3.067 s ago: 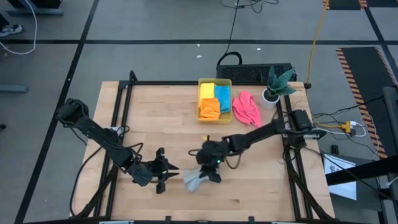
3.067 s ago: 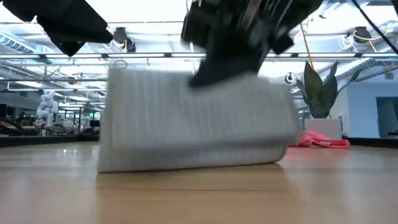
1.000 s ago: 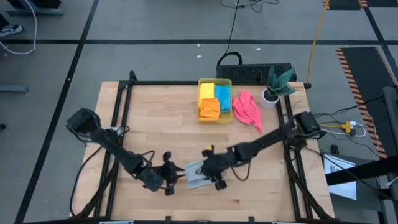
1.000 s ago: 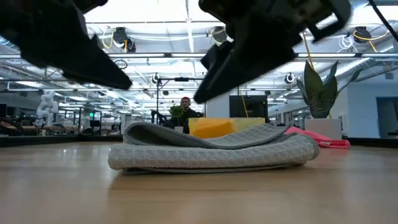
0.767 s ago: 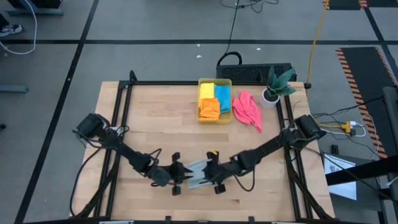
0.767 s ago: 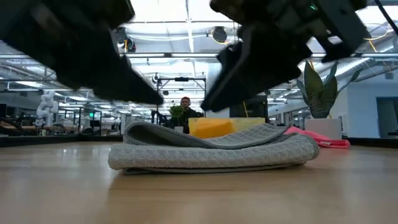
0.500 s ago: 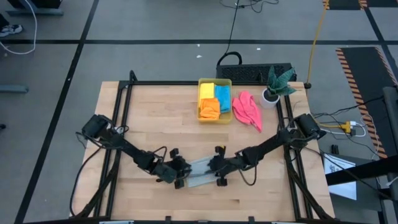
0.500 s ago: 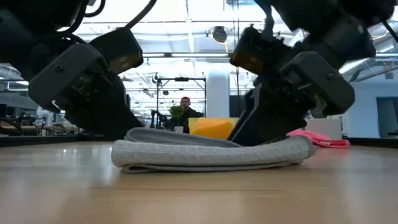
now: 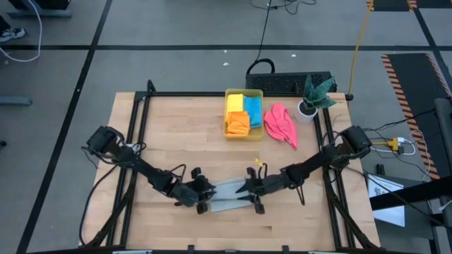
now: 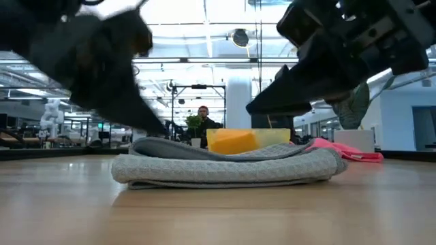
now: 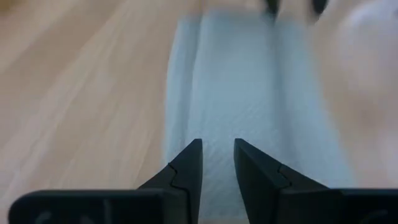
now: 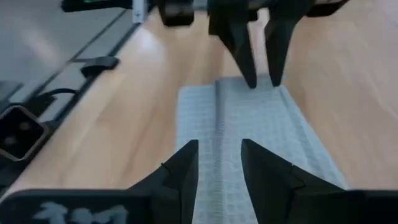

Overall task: Fold microfiber towels
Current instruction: Fold the gray microfiber towel, then put the folded gray microfiber towel into the yellow bin

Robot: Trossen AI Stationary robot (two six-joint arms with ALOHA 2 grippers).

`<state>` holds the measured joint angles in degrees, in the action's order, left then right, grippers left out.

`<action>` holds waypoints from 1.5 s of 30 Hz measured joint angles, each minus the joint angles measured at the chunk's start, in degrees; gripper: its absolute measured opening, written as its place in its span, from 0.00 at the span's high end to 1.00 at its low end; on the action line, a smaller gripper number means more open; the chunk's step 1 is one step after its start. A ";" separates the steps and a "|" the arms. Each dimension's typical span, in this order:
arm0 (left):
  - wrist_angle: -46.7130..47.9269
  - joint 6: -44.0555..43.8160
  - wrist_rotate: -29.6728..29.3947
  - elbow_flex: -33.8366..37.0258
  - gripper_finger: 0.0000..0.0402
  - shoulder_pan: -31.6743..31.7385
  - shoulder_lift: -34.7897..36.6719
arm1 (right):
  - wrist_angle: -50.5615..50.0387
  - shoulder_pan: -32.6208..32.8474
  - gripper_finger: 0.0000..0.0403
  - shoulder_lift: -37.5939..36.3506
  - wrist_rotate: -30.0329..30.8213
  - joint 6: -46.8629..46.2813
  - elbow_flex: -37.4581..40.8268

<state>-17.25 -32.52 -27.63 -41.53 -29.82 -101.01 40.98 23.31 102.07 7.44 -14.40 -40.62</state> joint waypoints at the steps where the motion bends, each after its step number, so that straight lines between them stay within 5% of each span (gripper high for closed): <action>1: -2.04 0.84 -0.15 0.01 0.77 -0.18 0.40 | 0.66 0.02 0.72 0.07 -0.09 0.51 0.02; 6: -8.04 7.18 3.56 -0.05 0.77 -0.48 -0.07 | 2.93 -0.29 0.72 2.60 1.63 0.88 -0.06; 14: 3.28 -0.67 4.51 -0.10 0.77 -0.67 -1.79 | -5.55 -2.50 0.71 3.73 2.45 -2.86 -0.04; 25: 0.82 1.22 4.68 -0.06 0.77 -1.48 0.95 | -8.22 -5.52 0.47 -2.13 -7.40 -2.09 -2.14; 34: -3.43 5.35 1.42 -0.12 0.77 0.11 2.23 | -25.19 -11.72 0.34 -0.73 -7.99 -0.39 -8.98; 45: -12.80 15.04 0.60 -0.23 0.77 4.89 -0.12 | -27.73 -13.41 0.45 -0.67 -18.00 -2.95 -6.49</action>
<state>-30.05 -17.48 -27.03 -41.76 -24.93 -101.13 13.25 9.90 101.41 -10.55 -17.34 -47.11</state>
